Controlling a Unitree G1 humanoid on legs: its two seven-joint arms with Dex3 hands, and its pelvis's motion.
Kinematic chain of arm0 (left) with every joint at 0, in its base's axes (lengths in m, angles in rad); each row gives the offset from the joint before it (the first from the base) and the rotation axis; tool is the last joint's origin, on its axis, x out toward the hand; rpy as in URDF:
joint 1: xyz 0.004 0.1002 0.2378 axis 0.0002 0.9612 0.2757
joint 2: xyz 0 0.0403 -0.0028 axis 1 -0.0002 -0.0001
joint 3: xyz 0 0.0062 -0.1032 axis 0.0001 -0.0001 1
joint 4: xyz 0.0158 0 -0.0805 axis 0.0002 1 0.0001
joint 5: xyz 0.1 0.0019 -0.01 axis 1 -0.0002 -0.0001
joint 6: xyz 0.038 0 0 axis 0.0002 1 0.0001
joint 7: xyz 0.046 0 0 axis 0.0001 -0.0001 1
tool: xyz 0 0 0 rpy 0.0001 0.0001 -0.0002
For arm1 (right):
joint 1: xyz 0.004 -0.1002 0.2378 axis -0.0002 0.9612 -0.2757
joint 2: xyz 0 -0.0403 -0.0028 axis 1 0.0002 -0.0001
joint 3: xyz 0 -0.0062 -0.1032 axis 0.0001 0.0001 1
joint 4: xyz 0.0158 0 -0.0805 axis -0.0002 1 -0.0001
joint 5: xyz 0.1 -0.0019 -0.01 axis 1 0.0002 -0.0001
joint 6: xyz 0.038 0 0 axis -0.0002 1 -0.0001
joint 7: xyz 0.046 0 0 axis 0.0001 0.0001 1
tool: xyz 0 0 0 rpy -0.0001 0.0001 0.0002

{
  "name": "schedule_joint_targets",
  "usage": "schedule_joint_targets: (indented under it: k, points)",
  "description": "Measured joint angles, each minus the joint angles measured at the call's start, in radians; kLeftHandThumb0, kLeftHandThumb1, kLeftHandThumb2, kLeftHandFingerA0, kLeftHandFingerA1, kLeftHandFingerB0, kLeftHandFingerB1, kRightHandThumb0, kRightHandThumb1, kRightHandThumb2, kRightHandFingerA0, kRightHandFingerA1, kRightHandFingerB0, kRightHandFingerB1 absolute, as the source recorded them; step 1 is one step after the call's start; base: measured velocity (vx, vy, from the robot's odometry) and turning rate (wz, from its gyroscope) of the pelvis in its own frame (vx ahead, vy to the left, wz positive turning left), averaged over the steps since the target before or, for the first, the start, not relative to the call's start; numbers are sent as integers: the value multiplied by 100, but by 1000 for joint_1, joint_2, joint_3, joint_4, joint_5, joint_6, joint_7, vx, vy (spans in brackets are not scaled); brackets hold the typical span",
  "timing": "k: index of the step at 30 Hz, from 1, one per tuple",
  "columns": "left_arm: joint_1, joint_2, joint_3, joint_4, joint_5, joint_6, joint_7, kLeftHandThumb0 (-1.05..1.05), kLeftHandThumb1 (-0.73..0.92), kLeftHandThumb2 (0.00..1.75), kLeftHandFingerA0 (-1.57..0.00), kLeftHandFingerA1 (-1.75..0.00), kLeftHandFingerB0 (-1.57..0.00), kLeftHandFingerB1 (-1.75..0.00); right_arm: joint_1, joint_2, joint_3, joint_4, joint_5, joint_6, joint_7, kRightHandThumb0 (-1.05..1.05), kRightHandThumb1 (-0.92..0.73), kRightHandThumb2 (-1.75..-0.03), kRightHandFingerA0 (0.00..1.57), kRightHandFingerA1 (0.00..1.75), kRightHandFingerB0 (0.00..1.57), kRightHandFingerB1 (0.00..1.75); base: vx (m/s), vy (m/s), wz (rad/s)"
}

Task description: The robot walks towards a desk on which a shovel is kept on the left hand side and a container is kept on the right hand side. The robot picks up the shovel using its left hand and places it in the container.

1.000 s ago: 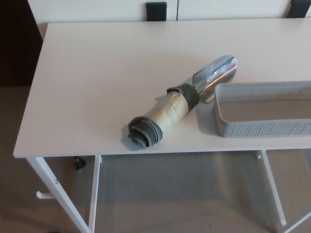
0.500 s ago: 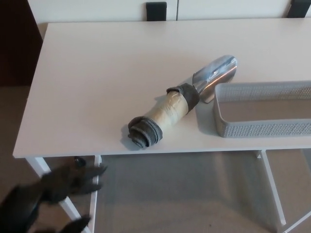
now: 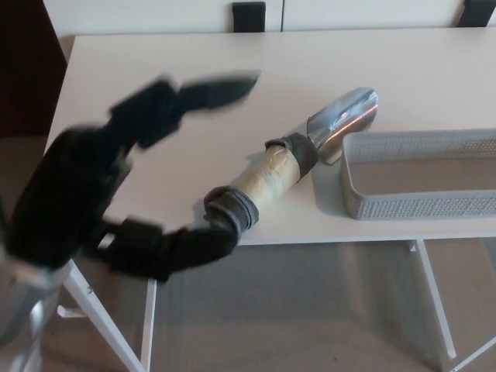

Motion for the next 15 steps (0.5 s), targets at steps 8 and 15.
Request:
schedule_joint_targets:
  k: [8,15]
  points:
    - [-211,-37,-89,101,123,73,21,-77,47,82,0,0,-7,-10,-10,0,5,-1,0,2,0,-39,-60,-58,71,52,50,42,0,0,0]
    - [-331,-79,-184,223,230,140,47,-76,44,82,0,0,0,-3,-17,0,15,-7,-4,3,-1,-39,-59,-58,71,52,50,43,0,0,0]
